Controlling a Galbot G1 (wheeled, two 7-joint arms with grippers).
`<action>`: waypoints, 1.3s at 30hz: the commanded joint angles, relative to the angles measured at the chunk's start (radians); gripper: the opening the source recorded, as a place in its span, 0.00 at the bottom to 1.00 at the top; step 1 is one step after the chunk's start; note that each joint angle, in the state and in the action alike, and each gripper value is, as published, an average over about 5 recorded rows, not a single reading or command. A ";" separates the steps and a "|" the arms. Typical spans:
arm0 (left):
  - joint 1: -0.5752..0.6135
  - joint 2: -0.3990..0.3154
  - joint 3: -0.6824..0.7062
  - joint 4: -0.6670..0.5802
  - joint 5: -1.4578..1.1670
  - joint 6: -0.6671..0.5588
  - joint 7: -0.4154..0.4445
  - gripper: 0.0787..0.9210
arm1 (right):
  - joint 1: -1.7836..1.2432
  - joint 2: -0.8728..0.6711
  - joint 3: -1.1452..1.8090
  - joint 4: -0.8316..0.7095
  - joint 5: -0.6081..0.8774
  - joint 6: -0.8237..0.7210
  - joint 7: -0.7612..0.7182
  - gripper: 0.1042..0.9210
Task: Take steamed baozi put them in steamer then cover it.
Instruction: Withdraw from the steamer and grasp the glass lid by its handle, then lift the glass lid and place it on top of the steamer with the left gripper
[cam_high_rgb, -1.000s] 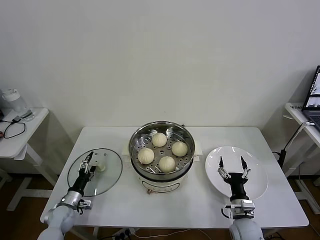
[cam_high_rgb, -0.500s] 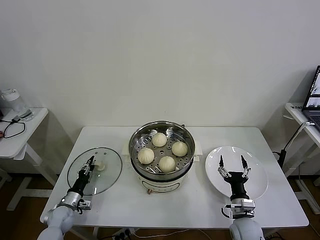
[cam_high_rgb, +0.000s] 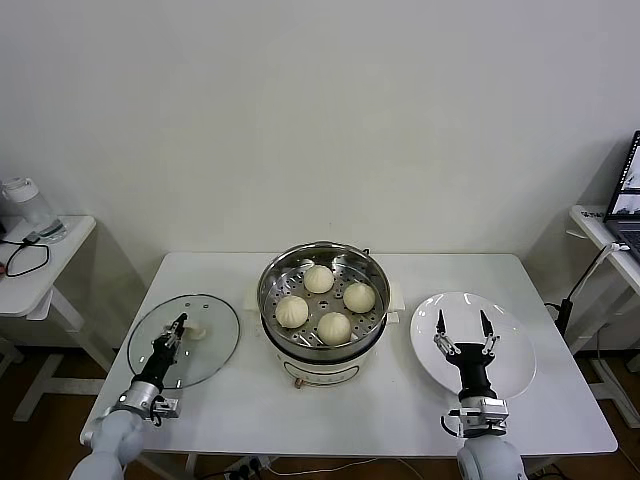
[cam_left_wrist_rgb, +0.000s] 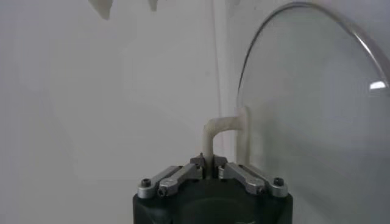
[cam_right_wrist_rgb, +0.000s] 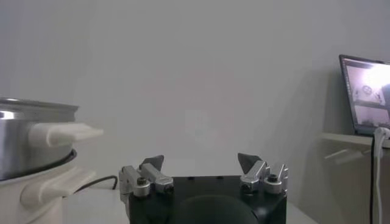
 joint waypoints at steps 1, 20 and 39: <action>0.095 0.068 -0.047 -0.336 -0.244 0.131 0.077 0.13 | 0.003 -0.002 -0.001 -0.001 -0.002 0.002 -0.001 0.88; 0.107 0.069 0.277 -1.055 -0.287 0.626 0.359 0.13 | 0.021 -0.002 0.013 -0.020 -0.005 -0.006 0.002 0.88; -0.124 -0.218 0.631 -0.751 0.021 0.820 0.598 0.13 | 0.055 0.028 0.013 -0.075 -0.017 -0.012 0.002 0.88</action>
